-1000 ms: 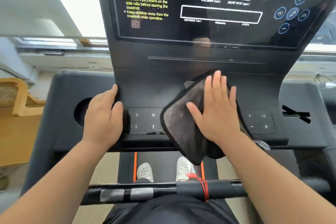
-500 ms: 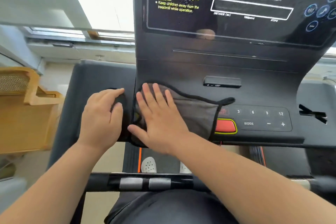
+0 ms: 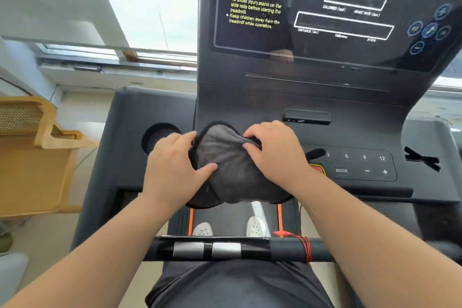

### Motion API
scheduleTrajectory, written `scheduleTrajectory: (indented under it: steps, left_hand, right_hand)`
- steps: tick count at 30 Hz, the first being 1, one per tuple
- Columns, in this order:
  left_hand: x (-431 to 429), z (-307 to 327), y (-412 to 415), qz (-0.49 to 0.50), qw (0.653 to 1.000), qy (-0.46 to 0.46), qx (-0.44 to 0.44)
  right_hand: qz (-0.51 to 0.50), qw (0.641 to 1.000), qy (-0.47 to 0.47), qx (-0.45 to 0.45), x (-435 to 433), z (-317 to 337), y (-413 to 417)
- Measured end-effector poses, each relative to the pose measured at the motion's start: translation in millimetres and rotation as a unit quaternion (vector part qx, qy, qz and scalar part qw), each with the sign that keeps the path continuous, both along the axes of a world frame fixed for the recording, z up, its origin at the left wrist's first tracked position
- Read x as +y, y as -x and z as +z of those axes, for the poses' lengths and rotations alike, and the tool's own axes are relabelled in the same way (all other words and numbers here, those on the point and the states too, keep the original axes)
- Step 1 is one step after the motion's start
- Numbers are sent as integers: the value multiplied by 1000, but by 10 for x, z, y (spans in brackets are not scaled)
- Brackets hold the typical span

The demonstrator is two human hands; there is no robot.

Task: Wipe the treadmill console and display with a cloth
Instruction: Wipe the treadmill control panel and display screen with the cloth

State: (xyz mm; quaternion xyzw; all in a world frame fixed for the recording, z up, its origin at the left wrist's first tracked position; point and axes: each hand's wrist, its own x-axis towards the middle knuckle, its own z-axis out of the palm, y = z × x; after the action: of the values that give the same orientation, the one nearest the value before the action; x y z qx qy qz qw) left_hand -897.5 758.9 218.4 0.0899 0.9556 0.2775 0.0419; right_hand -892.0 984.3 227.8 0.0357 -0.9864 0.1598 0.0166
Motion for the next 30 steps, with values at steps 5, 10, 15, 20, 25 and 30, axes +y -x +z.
scheduleTrajectory:
  steps: [5,10,15,20,25,30]
  left_hand:
    - [74,139,139,-13,1000,-19,-4]
    - [209,556,431,9,992,-118,35]
    - [269,1079,619,-11,958,-240,154]
    - [116,751,463,-78,959,-223,156]
    - [-136,34,168,-162,980,-33,112]
    - [-317,-138,-78,-46,993,-36,98]
  right_hand:
    - [-3,993,117,3,141,282,118]
    - [-6,984,117,135,230,891,348]
    - [26,946,63,317,314,1594,310]
    - [130,968,-9,213,407,1322,-95]
    - [141,964,-109,-196,470,518,-416]
    - [159,983,-44,-77,-39,127,-590]
